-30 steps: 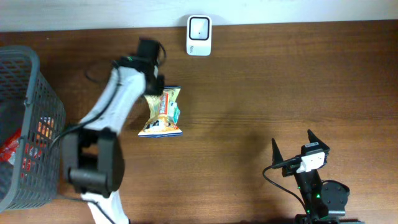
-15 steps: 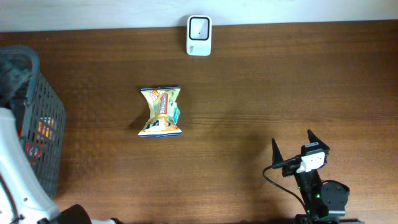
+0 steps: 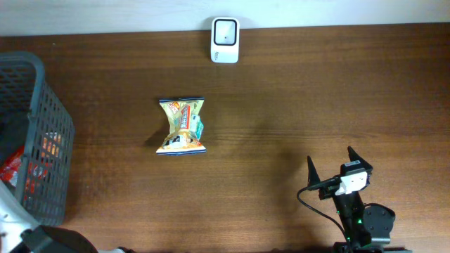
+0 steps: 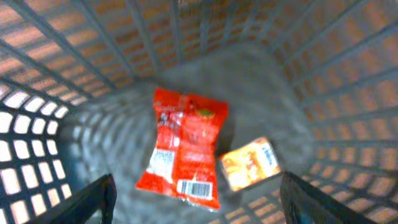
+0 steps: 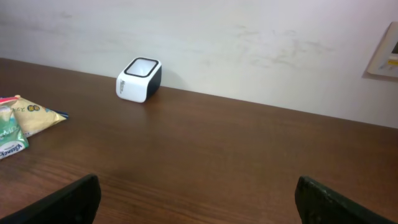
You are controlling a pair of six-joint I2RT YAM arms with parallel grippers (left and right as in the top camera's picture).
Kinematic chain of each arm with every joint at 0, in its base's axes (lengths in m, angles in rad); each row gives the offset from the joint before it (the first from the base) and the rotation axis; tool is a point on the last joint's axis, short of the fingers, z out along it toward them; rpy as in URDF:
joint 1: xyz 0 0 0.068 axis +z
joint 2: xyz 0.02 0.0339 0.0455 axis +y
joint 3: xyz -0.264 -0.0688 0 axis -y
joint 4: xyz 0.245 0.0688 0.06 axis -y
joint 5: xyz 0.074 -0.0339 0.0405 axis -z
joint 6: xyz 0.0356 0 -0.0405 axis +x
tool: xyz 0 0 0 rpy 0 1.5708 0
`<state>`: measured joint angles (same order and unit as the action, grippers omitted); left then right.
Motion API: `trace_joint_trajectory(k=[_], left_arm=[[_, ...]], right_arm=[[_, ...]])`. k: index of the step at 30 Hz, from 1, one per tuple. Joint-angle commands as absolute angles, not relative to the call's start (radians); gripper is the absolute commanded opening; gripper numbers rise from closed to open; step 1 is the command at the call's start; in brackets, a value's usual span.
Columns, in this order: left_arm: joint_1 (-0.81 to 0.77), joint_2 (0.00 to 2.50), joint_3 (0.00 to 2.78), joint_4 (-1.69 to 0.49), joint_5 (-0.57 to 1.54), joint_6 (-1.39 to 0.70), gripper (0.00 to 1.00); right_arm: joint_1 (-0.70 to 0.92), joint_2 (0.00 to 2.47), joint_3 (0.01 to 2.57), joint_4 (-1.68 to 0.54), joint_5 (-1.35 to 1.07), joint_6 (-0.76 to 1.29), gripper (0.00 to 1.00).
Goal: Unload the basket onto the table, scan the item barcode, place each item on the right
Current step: 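Reach the left gripper into the basket and grasp the red Hacks bag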
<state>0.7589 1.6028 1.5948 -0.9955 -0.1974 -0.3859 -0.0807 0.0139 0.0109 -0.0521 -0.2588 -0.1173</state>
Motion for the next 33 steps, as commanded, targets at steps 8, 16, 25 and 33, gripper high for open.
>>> trace_joint_trajectory(k=[8,16,25,33], left_arm=[[0.780,1.761,1.468,-0.936,-0.168,-0.360,0.82],[0.805,1.866,1.468,-0.941,-0.181,-0.358,0.88],[0.833,1.946,1.468,-0.939,-0.235,-0.358,0.77],[0.834,1.999,1.468,-0.924,-0.251,-0.358,0.20]], right_arm=[[-0.078,0.006,0.006,-0.057,-0.253,-0.123,0.99],[-0.078,0.006,0.006,-0.057,-0.253,-0.123,0.99],[-0.078,0.006,0.006,-0.057,-0.253,-0.123,0.99],[-0.078,0.006,0.006,-0.057,-0.253,-0.123,0.99]])
